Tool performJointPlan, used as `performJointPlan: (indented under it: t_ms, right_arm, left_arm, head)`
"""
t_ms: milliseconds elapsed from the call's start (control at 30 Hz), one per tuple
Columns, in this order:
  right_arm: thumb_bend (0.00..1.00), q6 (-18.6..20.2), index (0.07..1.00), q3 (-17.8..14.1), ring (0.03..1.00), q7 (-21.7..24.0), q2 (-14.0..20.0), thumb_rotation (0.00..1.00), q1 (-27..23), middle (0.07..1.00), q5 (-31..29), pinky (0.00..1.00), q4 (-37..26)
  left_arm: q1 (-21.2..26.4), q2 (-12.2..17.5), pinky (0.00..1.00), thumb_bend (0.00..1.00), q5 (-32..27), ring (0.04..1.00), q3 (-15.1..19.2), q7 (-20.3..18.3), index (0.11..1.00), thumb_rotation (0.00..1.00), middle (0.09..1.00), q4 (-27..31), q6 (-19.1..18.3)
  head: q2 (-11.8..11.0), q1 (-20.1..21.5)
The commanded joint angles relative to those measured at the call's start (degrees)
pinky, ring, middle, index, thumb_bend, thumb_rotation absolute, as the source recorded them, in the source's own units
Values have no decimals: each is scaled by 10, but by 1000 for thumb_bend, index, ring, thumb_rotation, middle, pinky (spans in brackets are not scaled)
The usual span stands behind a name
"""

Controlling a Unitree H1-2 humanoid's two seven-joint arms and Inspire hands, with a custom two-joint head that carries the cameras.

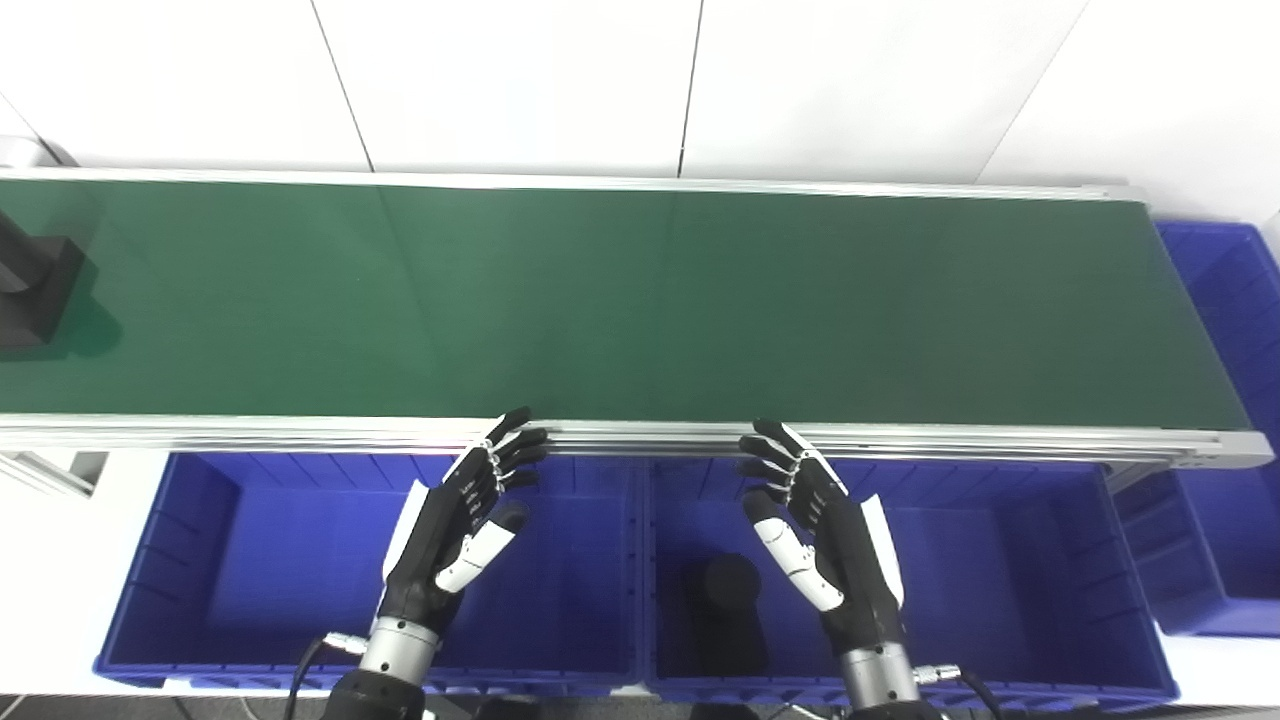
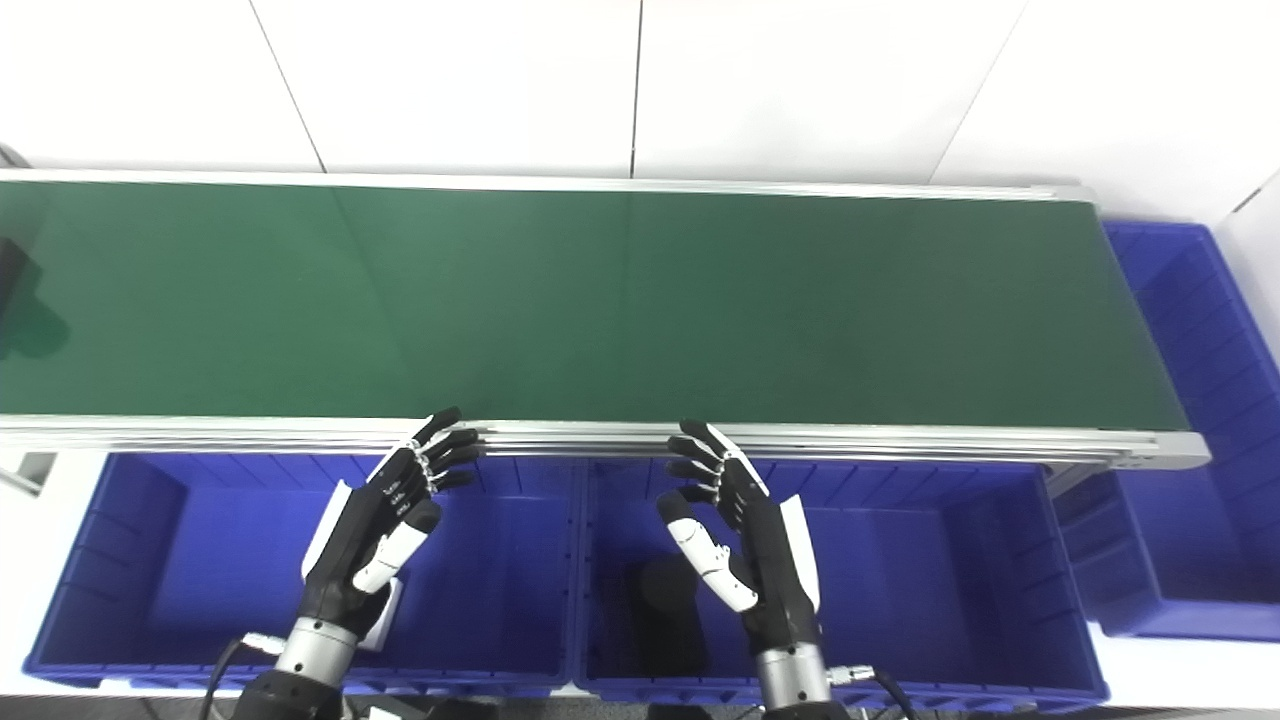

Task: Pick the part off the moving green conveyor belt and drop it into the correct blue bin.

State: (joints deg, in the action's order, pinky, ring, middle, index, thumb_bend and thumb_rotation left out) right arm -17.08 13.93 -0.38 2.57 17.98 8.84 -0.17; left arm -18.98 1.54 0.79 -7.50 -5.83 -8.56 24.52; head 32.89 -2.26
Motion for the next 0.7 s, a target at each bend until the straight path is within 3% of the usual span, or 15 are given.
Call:
performJointPlan:
  t_ms: [0, 100, 233, 667]
  right_arm:
    - [497, -48, 851, -3, 747, 5, 1, 671, -9, 799, -5, 659, -4]
    - [486, -55, 854, -4, 751, 6, 2, 674, -12, 803, -10, 660, 4]
    - [490, -60, 859, -8, 759, 8, 4, 691, -17, 810, -17, 669, 18]
    - [483, -88, 865, -12, 763, 9, 7, 743, -33, 812, -26, 666, 60]
  left_arm:
    - [10, -3, 749, 806, 7, 804, -2, 8, 876, 739, 821, 3, 24]
    - [13, -4, 736, 813, 8, 796, -4, 11, 869, 727, 815, -2, 24]
    - [19, -7, 719, 843, 11, 784, -8, 16, 855, 713, 803, -14, 24]
    - [33, -2, 705, 836, 27, 769, -21, 39, 835, 660, 783, -42, 24]
  head:
    - [-5, -12]
    - [-9, -21]
    - [-34, -61]
    - [-76, -98]
